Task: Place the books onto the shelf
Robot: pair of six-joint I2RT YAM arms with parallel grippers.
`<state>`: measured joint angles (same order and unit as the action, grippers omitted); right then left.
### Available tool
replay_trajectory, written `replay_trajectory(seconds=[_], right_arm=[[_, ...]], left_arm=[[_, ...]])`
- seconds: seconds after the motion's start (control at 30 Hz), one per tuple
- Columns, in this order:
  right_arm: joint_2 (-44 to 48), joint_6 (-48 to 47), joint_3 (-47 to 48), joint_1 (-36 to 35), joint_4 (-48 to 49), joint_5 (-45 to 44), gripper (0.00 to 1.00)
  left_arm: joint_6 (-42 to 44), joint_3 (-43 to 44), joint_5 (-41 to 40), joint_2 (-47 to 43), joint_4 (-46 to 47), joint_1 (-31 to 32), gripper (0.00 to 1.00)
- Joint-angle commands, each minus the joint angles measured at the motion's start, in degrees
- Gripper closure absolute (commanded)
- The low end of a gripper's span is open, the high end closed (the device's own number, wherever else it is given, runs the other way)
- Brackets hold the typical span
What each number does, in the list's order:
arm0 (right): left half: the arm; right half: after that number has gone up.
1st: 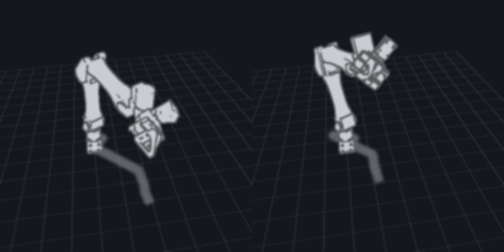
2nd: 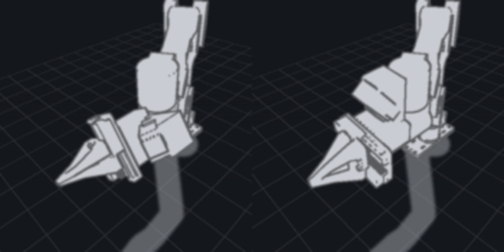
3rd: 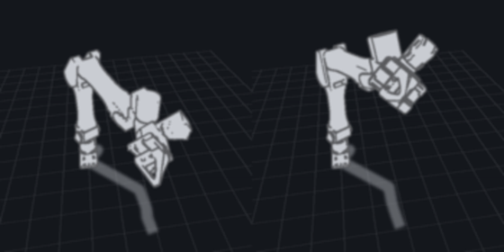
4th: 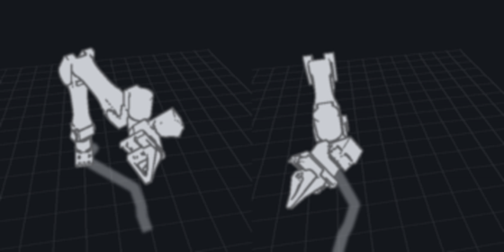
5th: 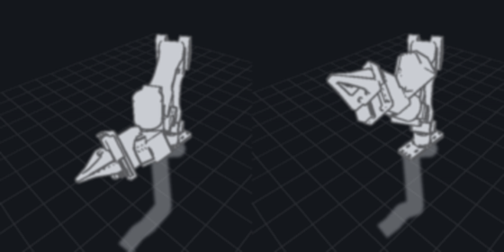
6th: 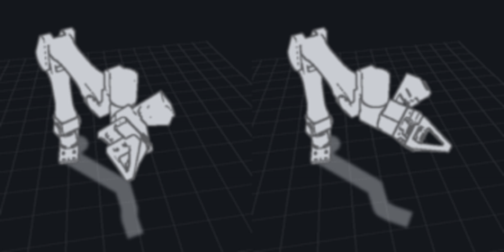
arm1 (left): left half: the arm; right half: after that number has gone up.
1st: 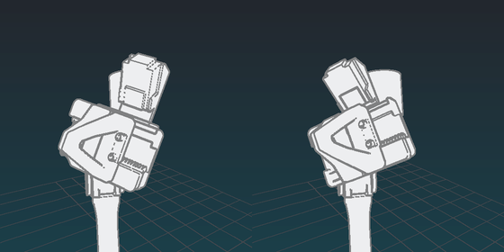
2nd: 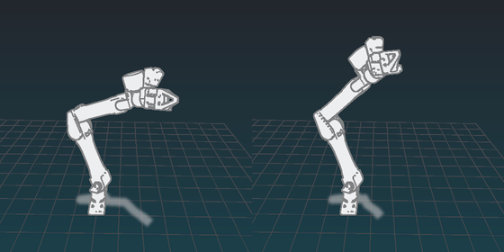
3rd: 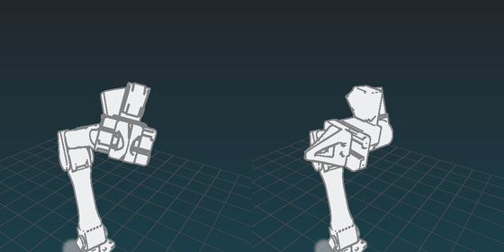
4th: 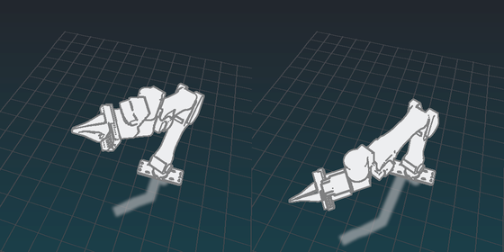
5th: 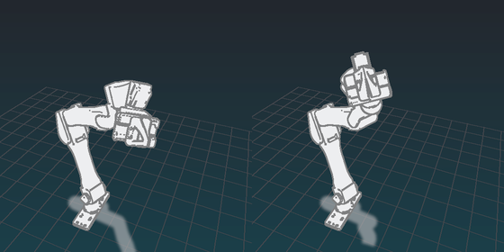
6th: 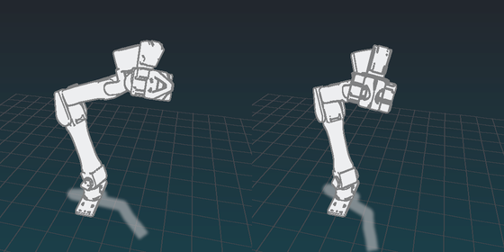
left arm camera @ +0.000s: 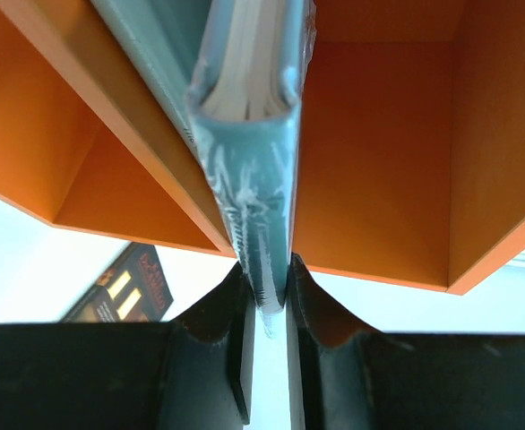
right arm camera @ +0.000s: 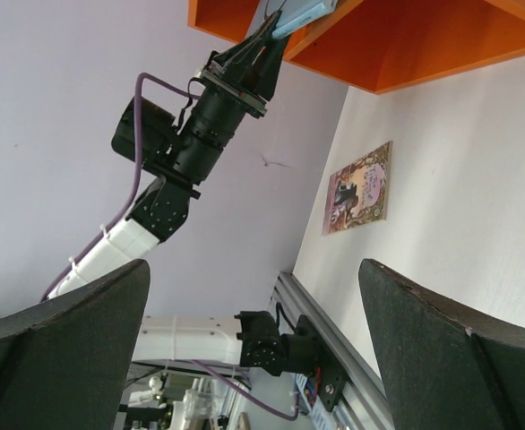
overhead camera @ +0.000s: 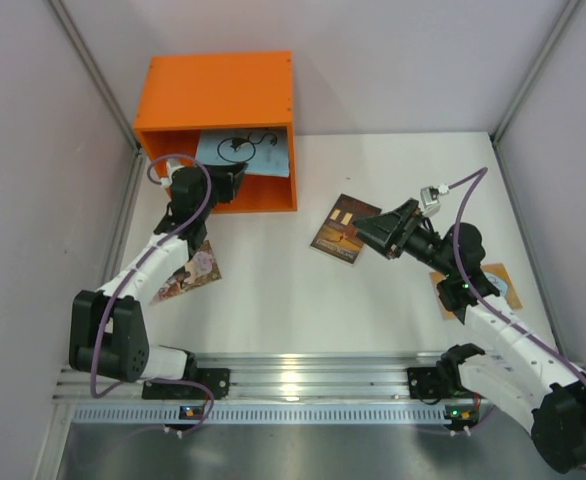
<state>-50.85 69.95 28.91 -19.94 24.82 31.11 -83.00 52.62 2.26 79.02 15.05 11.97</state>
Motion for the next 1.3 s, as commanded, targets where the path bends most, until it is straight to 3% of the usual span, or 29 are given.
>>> replay_trajectory(seconds=[0.0, 0.23, 0.5, 0.73, 0.87, 0.9, 1.03, 1.27], right_arm=[[0.9, -1.6, 0.4, 0.6, 1.7, -0.4, 0.0], [1.4, -1.9, 0.2, 0.6, 1.6, -0.4, 0.0], [0.3, -3.2, 0.9, 0.9, 1.3, -0.1, 0.0], [-0.7, -3.9, 0.6, 1.5, 1.5, 0.3, 0.0], [-1.4, -4.2, 0.7, 1.8, 1.5, 0.4, 0.0], [-1.6, -4.2, 0.7, 1.9, 1.5, 0.4, 0.0], [-2.1, -4.3, 0.8, 1.9, 1.7, 0.6, 0.0], [-1.9, -4.3, 1.1, 2.0, 1.5, 0.4, 0.0]], left_arm=[[-3.6, -0.6, -1.7, 0.4, 3.1, 0.4, 1.0], [-4.4, 3.9, -1.7, 4.1, 6.0, 0.5, 1.0], [-6.7, 4.6, -8.0, 6.3, 8.0, 1.5, 1.0], [-5.2, 10.0, -7.0, 10.5, 7.5, 1.7, 1.0], [-4.8, 10.0, -7.5, 10.5, 6.0, 2.3, 0.84], [-4.6, 9.7, -7.5, 10.4, 5.9, 2.4, 0.73], [-3.4, 9.4, -8.4, 8.3, 3.2, 2.5, 0.55], [-0.2, 12.9, -8.5, 7.6, -3.3, 2.5, 0.42]])
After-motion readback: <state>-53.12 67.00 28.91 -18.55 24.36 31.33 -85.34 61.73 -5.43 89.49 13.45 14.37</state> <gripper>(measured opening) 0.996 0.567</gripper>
